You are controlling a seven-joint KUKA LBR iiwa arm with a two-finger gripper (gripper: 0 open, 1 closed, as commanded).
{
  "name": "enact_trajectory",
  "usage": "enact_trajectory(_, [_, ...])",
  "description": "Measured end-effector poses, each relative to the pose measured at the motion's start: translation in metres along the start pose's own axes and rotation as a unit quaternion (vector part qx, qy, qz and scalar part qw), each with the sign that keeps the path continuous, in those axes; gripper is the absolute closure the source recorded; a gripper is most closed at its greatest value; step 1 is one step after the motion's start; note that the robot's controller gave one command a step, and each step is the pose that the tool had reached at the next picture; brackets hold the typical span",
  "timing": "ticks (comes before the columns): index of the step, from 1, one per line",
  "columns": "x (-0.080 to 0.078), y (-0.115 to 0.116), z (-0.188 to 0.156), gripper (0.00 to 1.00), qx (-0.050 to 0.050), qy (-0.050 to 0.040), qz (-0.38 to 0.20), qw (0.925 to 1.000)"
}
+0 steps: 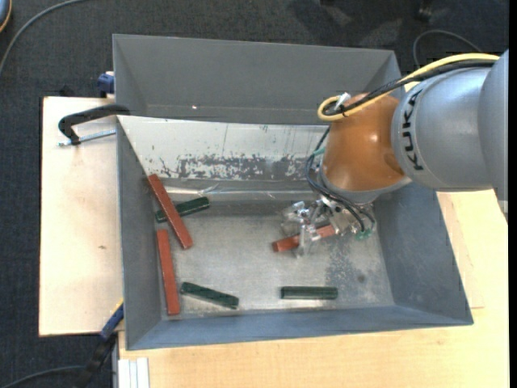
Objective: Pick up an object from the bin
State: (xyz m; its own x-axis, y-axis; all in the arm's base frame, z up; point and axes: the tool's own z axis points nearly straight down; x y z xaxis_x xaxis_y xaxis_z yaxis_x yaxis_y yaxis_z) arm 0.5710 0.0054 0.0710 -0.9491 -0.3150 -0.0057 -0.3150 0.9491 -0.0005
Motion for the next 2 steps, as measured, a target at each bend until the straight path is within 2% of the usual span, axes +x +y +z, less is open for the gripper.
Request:
enact_trajectory(1, [-0.035, 0.032, -0.115, 1.00, 0.001, -0.0054, -0.015, 0.9999])
enact_trajectory(2, [-0.022, 0.018, -0.209, 1.00, 0.001, -0.0031, -0.160, 0.9871])
